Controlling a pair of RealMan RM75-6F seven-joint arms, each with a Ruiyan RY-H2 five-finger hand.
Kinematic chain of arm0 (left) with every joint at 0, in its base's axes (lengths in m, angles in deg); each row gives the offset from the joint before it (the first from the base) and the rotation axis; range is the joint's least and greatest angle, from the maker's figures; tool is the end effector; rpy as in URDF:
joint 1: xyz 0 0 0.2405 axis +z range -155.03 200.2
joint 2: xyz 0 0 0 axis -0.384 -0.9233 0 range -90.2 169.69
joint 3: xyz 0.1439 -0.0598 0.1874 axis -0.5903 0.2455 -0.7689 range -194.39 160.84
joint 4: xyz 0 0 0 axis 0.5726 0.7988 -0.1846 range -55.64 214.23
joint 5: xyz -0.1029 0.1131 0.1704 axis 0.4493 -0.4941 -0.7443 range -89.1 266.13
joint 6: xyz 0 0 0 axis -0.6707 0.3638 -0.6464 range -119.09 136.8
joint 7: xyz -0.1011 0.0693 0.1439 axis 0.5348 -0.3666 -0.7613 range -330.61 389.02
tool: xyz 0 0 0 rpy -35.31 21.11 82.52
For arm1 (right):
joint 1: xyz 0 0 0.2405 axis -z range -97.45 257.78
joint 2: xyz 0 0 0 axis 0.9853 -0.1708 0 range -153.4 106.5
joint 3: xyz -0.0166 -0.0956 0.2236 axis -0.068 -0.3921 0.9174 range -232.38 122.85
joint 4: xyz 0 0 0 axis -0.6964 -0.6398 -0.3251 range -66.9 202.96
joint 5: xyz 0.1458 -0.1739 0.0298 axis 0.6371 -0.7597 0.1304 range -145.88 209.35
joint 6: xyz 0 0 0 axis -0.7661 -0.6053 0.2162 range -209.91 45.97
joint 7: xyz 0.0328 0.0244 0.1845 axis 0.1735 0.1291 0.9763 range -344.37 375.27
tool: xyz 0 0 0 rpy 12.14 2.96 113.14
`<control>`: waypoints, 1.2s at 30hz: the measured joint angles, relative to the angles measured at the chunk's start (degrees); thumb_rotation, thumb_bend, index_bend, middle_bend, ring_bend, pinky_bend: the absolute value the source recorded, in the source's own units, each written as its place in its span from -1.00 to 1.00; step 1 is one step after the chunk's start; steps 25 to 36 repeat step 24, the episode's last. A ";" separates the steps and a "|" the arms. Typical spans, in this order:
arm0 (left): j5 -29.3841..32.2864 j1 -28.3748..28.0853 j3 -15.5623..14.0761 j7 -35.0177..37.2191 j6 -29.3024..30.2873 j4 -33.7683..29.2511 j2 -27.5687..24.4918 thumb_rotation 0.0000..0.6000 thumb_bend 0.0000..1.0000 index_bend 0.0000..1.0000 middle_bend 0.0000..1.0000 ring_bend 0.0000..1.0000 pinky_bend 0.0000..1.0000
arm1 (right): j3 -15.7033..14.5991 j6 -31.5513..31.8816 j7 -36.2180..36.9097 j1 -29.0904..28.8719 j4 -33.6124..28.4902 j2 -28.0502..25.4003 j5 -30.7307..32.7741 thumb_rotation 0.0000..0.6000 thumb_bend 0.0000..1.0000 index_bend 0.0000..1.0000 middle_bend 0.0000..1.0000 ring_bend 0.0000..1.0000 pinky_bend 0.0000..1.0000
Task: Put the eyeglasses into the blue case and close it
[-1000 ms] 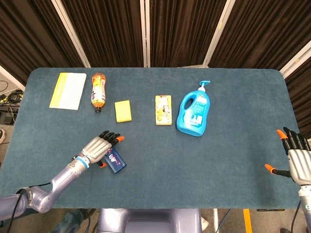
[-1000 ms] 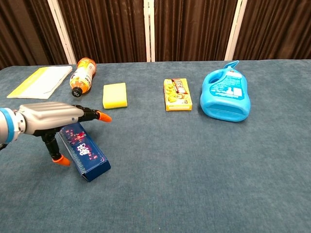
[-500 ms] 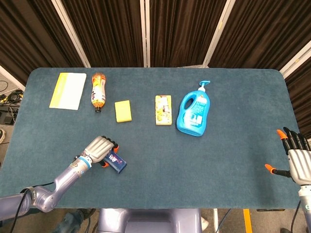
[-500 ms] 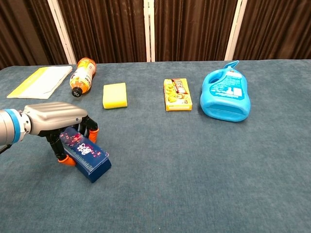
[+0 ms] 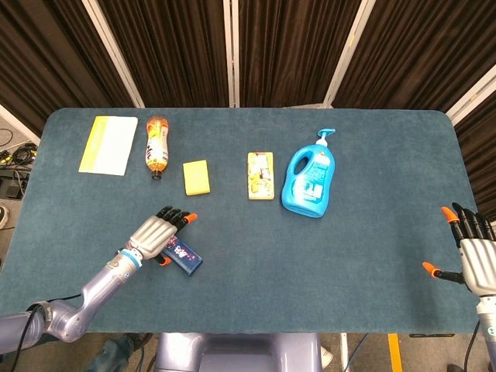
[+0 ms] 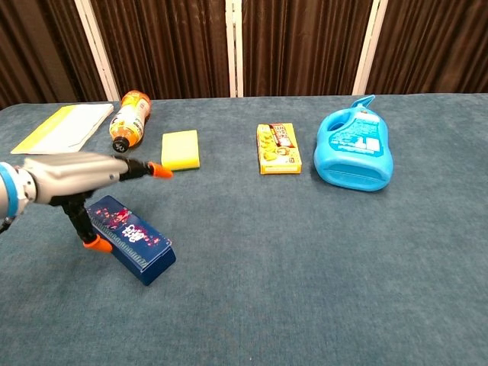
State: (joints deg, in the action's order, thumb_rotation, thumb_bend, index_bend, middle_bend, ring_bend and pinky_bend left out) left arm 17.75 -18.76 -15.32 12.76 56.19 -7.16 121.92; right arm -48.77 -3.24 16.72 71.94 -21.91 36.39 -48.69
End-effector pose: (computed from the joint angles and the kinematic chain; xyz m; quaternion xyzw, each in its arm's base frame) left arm -0.1748 0.3406 -0.0639 -0.8206 -0.3551 -0.2716 0.3560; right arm -0.3272 -0.2589 0.1665 0.5956 -0.3802 0.3532 0.6132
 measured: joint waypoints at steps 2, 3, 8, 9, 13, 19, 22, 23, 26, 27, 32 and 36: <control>-0.99 0.66 0.10 0.75 1.83 -1.47 -1.51 1.00 -1.00 -1.00 -1.00 -1.00 -1.00 | -0.05 0.17 0.12 0.06 -0.25 -0.11 -0.24 1.00 -1.00 -1.00 -1.00 -1.00 -1.00; -1.71 1.16 0.16 1.19 3.18 -2.59 -2.69 1.00 -1.00 -1.00 -1.00 -1.00 -1.00 | -0.07 0.27 0.22 0.10 -0.39 -0.19 -0.32 1.00 -1.00 -1.00 -1.00 -1.00 -1.00; -3.42 3.73 0.65 0.70 9.87 -7.24 -7.51 1.00 -1.00 -1.00 -1.00 -1.00 -1.00 | -0.15 0.86 0.67 0.37 -1.15 -0.69 -0.84 1.00 -1.00 -1.00 -1.00 -1.00 -1.00; -3.43 4.66 0.82 -0.26 12.10 -8.68 -8.63 1.00 -1.00 -1.00 -1.00 -1.00 -1.00 | -0.17 0.96 0.72 0.40 -1.24 -0.76 -0.96 1.00 -1.00 -1.00 -1.00 -1.00 -1.00; -2.69 8.68 1.37 -5.79 21.38 -14.03 -11.66 1.00 -1.00 -1.00 -1.00 -1.00 -1.00 | -0.39 1.64 1.09 0.63 -1.70 -1.08 -1.94 1.00 -1.00 -1.00 -1.00 -1.00 -1.00; -2.47 17.77 0.68 -13.32 36.06 -23.83 -16.30 1.00 -1.00 -1.00 -1.00 -1.00 -1.00 | -0.80 2.28 1.80 0.89 -2.27 -1.52 -3.17 1.00 -1.00 -1.00 -1.00 -1.00 -1.00; -3.61 22.11 -0.71 -12.30 39.83 -26.08 -18.00 1.00 -1.00 -1.00 -1.00 -1.00 -1.00 | -1.00 2.55 1.93 0.95 -2.35 -1.60 -3.80 1.00 -1.00 -1.00 -1.00 -1.00 -1.00; -4.00 22.90 -1.13 -11.23 40.31 -26.34 -18.37 1.00 -1.00 -1.00 -1.00 -1.00 -1.00 | -1.07 2.57 2.02 0.97 -2.37 -1.60 -3.90 1.00 -1.00 -1.00 -1.00 -1.00 -1.00; -4.56 23.82 -1.70 -9.48 40.75 -26.57 -18.86 1.00 -1.00 -1.00 -1.00 -1.00 -1.00 | -1.13 2.57 2.09 0.98 -2.39 -1.61 -3.98 1.00 -1.00 -1.00 -1.00 -1.00 -1.00; -4.56 23.82 -1.70 -9.48 40.75 -26.57 -18.86 1.00 -1.00 -1.00 -1.00 -1.00 -1.00 | -1.13 2.57 2.09 0.98 -2.39 -1.61 -3.98 1.00 -1.00 -1.00 -1.00 -1.00 -1.00; -4.56 23.82 -1.70 -9.48 40.75 -26.57 -18.86 1.00 -1.00 -1.00 -1.00 -1.00 -1.00 | -1.13 2.57 2.09 0.98 -2.39 -1.61 -3.98 1.00 -1.00 -1.00 -1.00 -1.00 -1.00; -4.56 23.82 -1.70 -9.48 40.75 -26.57 -18.86 1.00 -1.00 -1.00 -1.00 -1.00 -1.00 | -1.13 2.57 2.09 0.98 -2.39 -1.61 -3.98 1.00 -1.00 -1.00 -1.00 -1.00 -1.00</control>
